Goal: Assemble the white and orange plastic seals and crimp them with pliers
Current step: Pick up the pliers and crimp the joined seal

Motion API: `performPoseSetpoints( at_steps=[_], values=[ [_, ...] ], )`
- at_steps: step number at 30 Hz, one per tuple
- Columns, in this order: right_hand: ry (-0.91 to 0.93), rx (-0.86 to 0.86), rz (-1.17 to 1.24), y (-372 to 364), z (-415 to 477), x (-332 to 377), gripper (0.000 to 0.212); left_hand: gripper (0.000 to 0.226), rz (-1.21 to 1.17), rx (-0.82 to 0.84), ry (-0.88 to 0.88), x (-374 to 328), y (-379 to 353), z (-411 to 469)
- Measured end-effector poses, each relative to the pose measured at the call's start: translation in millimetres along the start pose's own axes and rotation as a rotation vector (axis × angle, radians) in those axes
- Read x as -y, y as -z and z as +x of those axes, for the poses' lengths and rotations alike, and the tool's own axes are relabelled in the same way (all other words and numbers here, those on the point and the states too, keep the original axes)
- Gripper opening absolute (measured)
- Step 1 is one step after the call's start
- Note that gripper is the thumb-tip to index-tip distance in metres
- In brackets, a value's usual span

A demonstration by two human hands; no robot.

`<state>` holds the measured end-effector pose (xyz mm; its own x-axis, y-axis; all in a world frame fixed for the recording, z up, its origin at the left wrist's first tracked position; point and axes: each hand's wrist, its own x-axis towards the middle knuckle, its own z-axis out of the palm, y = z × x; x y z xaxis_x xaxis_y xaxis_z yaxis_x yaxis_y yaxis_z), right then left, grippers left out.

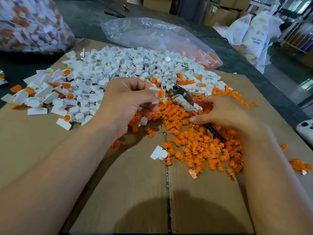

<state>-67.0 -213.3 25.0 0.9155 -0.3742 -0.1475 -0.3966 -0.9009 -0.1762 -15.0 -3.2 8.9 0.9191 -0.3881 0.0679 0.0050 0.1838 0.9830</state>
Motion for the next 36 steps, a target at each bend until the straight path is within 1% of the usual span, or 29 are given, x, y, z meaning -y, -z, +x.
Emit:
performPoseSetpoints(
  at_steps=[2,5,10,12,14,16,20,22,25,28,31,36],
  values=[
    [0.002,-0.066,-0.029,-0.3,-0.8,3.7,0.058,0.015,-0.002,-0.001,-0.003,0.5,0.1,0.6],
    [0.016,-0.215,-0.017,0.9,-3.0,6.5,0.048,0.014,-0.015,-0.006,-0.003,1.3,1.3,1.4],
    [0.073,-0.325,0.025,6.5,-8.1,7.3,0.053,0.014,-0.076,-0.035,-0.008,2.2,4.0,3.8],
    [0.129,-0.385,0.047,7.0,-8.8,10.1,0.043,0.015,-0.115,-0.042,-0.018,1.9,4.5,4.8],
    [0.192,-0.449,0.059,5.7,-8.9,13.7,0.026,0.016,-0.146,-0.051,-0.033,2.4,4.8,5.7],
    [0.236,-0.498,0.085,4.1,-9.5,16.4,0.016,0.018,-0.161,-0.062,-0.054,2.8,4.9,6.1],
    [0.31,-0.595,-0.032,0.4,-13.3,21.1,0.022,0.017,-0.158,-0.076,-0.105,3.7,3.9,6.0],
    [0.323,-0.597,-0.024,-1.8,-14.5,25.0,0.022,0.019,-0.149,-0.089,-0.144,4.0,3.7,6.0],
    [0.352,-0.543,0.067,-7.5,-14.4,29.5,0.024,0.019,-0.104,-0.117,-0.223,5.2,2.8,5.8],
    [0.399,-0.483,0.075,-11.4,-14.0,33.3,0.033,0.016,-0.052,-0.148,-0.276,5.7,2.4,5.1],
    [0.44,-0.417,0.072,-14.4,-13.4,34.5,0.042,0.017,-0.031,-0.163,-0.301,6.3,2.4,5.3],
    [0.454,-0.375,0.073,-16.4,-14.6,37.1,0.042,0.016,-0.031,-0.17,-0.311,5.6,0.6,6.0]
  ],
)
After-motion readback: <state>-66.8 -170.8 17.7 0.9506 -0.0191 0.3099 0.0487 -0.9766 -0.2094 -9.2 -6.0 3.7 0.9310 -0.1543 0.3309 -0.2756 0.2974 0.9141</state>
